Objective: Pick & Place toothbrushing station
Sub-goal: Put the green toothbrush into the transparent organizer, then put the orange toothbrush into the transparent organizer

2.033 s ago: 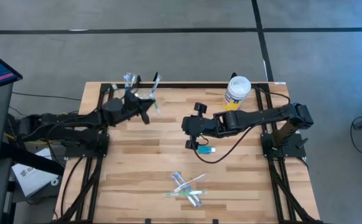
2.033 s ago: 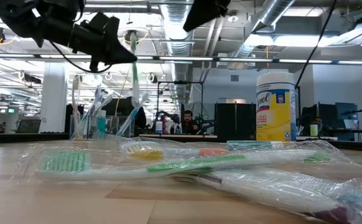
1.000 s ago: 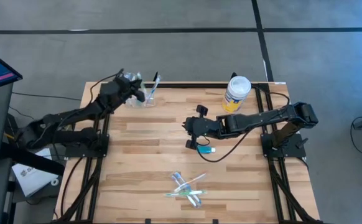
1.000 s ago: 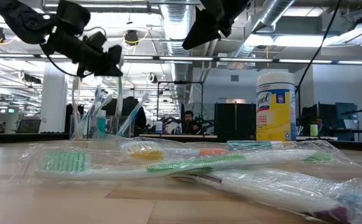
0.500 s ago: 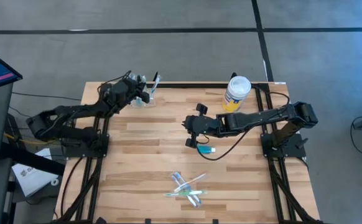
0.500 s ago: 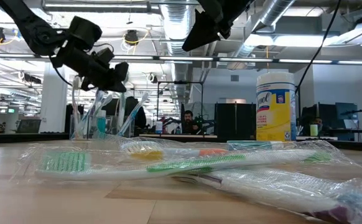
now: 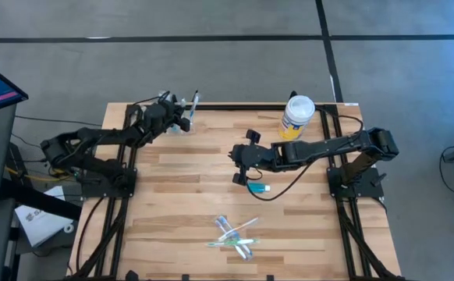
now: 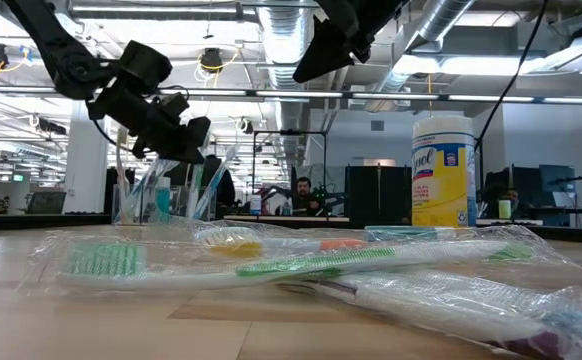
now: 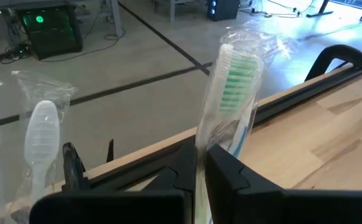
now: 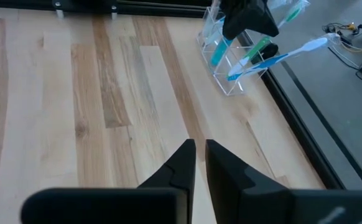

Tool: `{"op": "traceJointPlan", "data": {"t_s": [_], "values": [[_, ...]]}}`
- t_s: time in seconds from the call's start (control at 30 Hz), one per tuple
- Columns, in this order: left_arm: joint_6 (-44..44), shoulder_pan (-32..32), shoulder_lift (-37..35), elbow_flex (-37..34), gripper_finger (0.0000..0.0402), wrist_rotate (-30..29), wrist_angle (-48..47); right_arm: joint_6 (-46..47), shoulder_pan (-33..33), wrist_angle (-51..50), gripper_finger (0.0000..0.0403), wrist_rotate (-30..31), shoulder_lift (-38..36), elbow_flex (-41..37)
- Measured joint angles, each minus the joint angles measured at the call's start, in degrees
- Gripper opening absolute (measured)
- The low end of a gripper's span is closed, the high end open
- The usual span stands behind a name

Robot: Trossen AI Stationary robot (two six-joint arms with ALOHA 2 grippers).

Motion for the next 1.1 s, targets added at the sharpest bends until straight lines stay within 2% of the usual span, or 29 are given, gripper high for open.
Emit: {"op": "traceJointPlan", "data": {"t_s": [0.17,0.73,1.1], "values": [[0.0,0.0,0.3,0.0,0.0025,-0.1,0.3,0.1,0.0,0.0,0.0027,0.0,0.0,0.0],[0.3,-0.5,0.2,0.0,0.0146,0.7,2.4,0.1,-0.7,-0.1,0.0031,0.0,0.0,0.0],[0.3,-3.1,-1.2,0.0,0.0172,0.7,5.4,0.1,-0.7,-0.5,0.0032,0.0,0.1,0.0]]}}
